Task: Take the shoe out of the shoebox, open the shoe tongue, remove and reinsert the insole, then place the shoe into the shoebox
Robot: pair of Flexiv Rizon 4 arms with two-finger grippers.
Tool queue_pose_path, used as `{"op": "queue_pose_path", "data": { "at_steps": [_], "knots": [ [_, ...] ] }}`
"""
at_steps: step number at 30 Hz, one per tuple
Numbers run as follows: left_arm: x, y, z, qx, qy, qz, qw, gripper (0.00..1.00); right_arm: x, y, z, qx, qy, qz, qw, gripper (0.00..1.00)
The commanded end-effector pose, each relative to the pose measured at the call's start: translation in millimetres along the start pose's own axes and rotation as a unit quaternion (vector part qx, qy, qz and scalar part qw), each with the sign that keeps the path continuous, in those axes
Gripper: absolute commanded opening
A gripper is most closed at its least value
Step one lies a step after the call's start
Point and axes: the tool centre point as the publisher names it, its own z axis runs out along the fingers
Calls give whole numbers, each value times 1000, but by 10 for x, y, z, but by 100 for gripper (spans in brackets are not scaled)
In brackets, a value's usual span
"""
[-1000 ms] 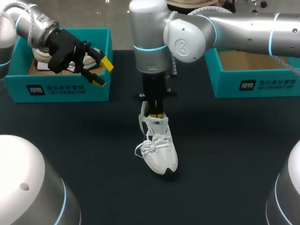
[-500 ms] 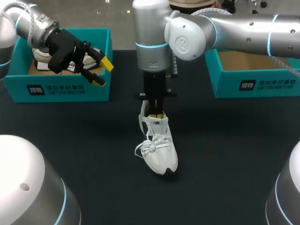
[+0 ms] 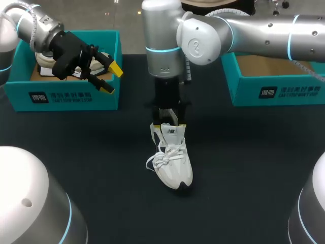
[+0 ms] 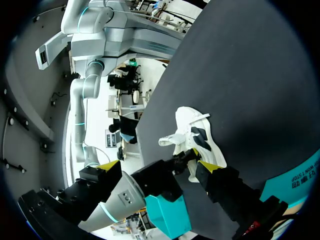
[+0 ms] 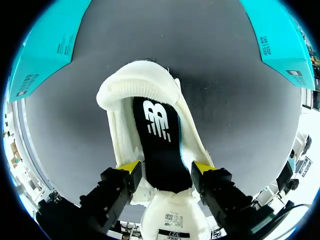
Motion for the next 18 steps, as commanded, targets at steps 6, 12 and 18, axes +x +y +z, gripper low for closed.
{"op": "queue_pose_path", "data": {
  "at_steps": [6, 12, 18],
  "knots": [
    [-2, -4, -1, 0, 2, 1, 1000, 100, 1, -94, -65, -1, 1, 17, 1000, 100],
    [-2, -4, -1, 0, 2, 1, 1000, 100, -12, -102, -34, -2, 2, 27, 1000, 100],
    [-2, -4, -1, 0, 2, 1, 1000, 100, -15, -135, -88, -5, 3, 33, 999, 100]
  ]
}}
